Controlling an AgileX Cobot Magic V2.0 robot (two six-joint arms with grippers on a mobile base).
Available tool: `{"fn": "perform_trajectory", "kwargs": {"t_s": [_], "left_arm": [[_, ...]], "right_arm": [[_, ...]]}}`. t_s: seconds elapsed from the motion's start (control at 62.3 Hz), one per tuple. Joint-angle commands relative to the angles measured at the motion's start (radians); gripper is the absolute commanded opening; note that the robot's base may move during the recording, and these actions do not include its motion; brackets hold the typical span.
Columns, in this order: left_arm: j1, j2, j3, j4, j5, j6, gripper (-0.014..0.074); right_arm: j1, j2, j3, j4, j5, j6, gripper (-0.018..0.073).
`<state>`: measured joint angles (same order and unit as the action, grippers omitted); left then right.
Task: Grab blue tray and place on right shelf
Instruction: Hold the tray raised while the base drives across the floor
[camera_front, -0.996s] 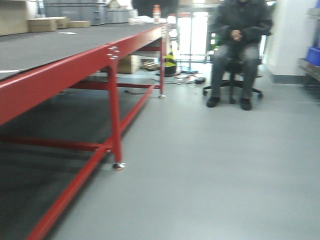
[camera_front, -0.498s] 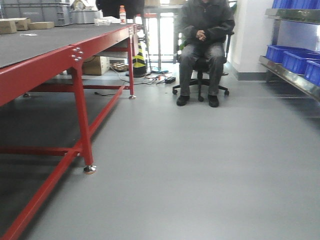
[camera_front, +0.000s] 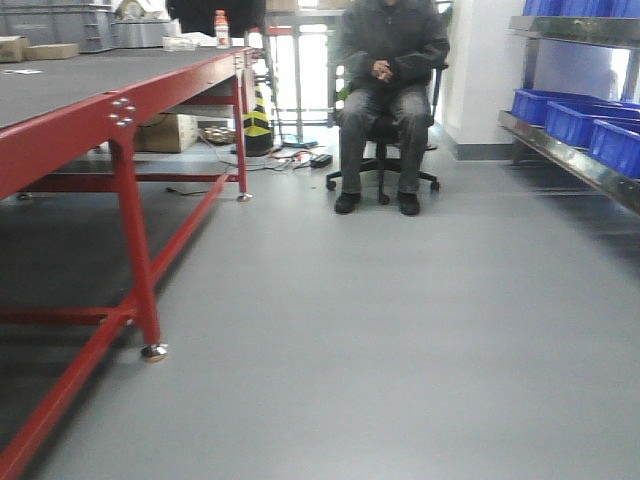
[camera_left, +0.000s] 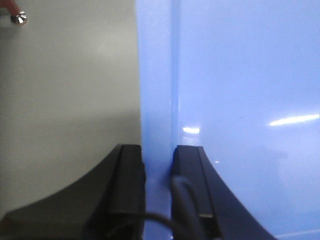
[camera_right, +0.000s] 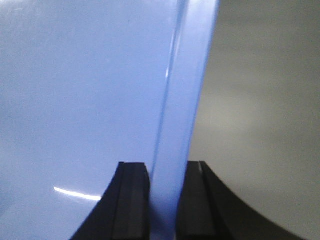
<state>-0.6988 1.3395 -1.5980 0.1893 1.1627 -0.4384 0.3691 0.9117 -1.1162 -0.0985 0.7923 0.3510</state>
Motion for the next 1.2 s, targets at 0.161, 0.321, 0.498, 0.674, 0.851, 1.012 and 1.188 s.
{"fn": "perform_trajectory", "kwargs": {"t_s": [0.161, 0.321, 0.498, 0.674, 0.851, 1.012, 1.188], "left_arm": [[-0.006, -0.032, -0.030, 0.054, -0.057, 0.027, -0.0048], [-0.006, -0.032, -0.030, 0.054, -0.092, 0.027, -0.0048], [-0.006, -0.032, -0.030, 0.045, -0.130, 0.027, -0.0048], [-0.006, -0.032, -0.030, 0.027, -0.114, 0.027, -0.0048], [-0.006, -0.030, -0.030, 0.027, -0.111, 0.027, -0.0048], [-0.006, -0.028, -0.030, 0.013, -0.097, 0.027, -0.0048], [-0.006, -0.028, -0.030, -0.025, -0.071, 0.027, -0.0048]], "right_arm": [[0.001, -0.014, -0.034, -0.048, -0.085, -0.028, 0.0059], [0.001, -0.015, -0.034, -0.048, -0.085, -0.028, 0.0059], [0.001, -0.015, -0.034, -0.048, -0.085, -0.028, 0.0059], [0.001, -0.008, -0.034, -0.048, -0.086, -0.028, 0.0059], [0.001, 0.001, -0.034, -0.048, -0.086, -0.028, 0.0059], [0.001, 0.003, -0.034, -0.048, -0.086, -0.028, 0.0059], [0.001, 0.008, -0.034, -0.048, -0.086, -0.028, 0.0059]]}}
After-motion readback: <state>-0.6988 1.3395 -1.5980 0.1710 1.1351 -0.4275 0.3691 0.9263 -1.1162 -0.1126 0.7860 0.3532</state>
